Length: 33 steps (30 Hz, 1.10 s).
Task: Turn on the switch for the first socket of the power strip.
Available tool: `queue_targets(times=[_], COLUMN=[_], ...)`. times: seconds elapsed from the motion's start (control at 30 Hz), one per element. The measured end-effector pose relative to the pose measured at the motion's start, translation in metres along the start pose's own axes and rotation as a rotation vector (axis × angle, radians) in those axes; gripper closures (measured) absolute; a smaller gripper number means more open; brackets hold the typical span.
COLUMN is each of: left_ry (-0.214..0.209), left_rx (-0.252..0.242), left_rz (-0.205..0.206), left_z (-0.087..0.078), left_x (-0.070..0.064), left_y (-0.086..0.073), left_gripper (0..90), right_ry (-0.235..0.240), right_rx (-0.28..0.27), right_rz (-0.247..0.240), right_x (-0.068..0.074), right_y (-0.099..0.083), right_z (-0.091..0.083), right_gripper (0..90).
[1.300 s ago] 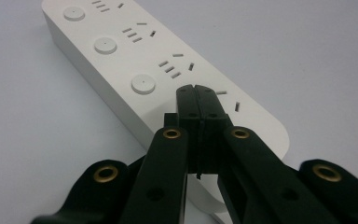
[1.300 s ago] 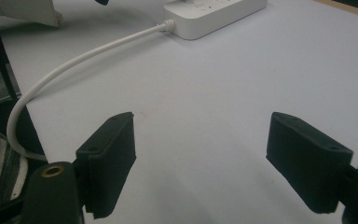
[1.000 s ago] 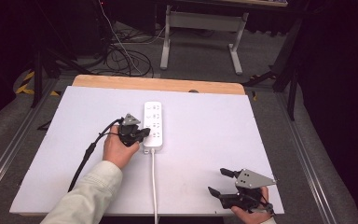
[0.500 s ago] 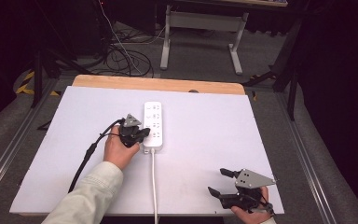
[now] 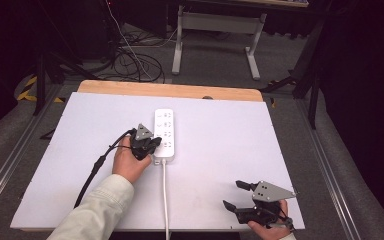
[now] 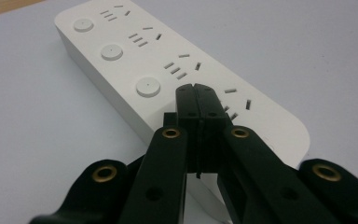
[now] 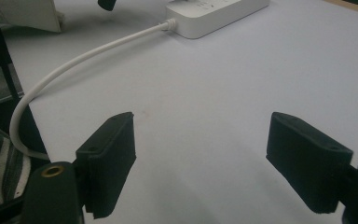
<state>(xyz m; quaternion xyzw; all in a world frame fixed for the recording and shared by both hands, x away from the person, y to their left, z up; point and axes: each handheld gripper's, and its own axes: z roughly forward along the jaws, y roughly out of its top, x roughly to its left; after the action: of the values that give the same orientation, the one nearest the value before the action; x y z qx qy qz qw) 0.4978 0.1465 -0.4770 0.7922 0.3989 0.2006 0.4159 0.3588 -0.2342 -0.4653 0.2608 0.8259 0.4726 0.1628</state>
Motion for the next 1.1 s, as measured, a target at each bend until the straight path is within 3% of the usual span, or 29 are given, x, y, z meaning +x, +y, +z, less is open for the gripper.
queue_targets(times=[0.13, 0.5, 1.1], left_ry=[-0.003, 0.029, 0.021], left_rx=[-0.001, 0.001, 0.009], left_rz=[-0.017, 0.000, -0.053], left_z=[0.0003, 0.0007, 0.0015], left_x=[0.0002, -0.0026, -0.0025], left_y=[-0.0003, -0.0011, -0.0011], left_gripper=[90.0, 90.0, 90.0], right_ry=[0.000, 0.002, 0.003], right_rx=[-0.001, 0.001, 0.006], right_rz=[0.002, 0.000, -0.001], right_x=[-0.0001, 0.0002, 0.0004], right_y=[-0.0001, -0.0002, -0.0004], right_z=[-0.0001, 0.0002, 0.0014], right_gripper=[24.1, 24.1, 24.1])
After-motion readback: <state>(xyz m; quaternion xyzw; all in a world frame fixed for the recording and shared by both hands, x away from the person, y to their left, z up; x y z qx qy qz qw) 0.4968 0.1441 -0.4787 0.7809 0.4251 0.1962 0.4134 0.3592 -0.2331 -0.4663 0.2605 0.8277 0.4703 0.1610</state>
